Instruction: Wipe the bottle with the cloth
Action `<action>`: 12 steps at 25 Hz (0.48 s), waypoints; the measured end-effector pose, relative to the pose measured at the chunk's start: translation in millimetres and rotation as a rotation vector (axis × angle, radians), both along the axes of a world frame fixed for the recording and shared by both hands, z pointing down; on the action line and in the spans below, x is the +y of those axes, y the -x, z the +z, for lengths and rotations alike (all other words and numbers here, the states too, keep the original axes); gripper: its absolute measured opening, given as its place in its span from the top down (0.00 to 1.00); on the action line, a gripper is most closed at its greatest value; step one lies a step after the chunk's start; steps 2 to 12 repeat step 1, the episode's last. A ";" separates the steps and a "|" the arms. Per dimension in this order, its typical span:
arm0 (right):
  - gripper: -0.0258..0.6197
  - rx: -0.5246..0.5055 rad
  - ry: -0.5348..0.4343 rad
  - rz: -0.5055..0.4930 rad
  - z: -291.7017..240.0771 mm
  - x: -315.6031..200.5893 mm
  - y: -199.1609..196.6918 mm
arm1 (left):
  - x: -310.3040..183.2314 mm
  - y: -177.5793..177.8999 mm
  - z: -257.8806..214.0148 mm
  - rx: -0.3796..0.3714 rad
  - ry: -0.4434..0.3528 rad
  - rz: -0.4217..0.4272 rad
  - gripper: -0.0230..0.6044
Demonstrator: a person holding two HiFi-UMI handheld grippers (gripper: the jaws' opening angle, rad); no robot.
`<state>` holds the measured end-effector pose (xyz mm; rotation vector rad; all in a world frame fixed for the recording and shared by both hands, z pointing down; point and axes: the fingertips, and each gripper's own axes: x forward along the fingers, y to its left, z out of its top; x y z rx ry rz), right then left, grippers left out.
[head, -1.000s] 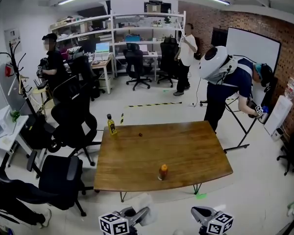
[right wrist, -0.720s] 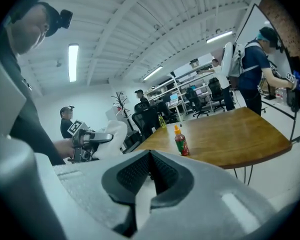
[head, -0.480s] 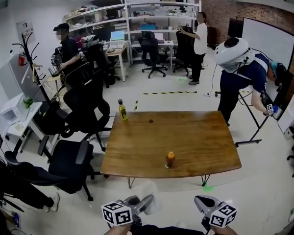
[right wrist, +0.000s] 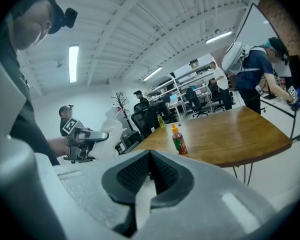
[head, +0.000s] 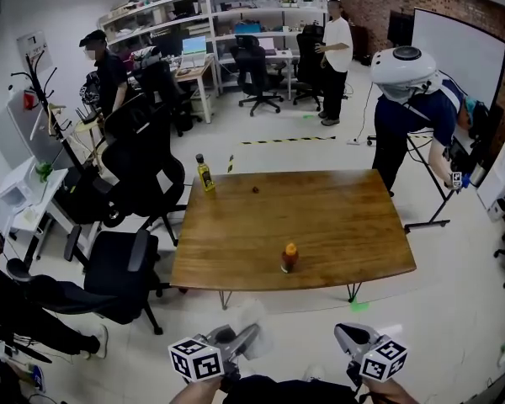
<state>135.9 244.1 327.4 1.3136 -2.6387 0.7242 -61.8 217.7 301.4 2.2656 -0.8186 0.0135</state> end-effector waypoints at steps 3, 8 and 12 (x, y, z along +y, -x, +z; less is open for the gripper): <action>0.96 0.001 -0.004 0.000 0.8 -2.0 -0.6 | -1.4 -1.1 0.0 -0.001 -0.003 0.002 0.81; 0.96 0.001 -0.004 0.000 0.8 -2.0 -0.6 | -1.4 -1.1 0.0 -0.001 -0.003 0.002 0.81; 0.96 0.001 -0.004 0.000 0.8 -2.0 -0.6 | -1.4 -1.1 0.0 -0.001 -0.003 0.002 0.81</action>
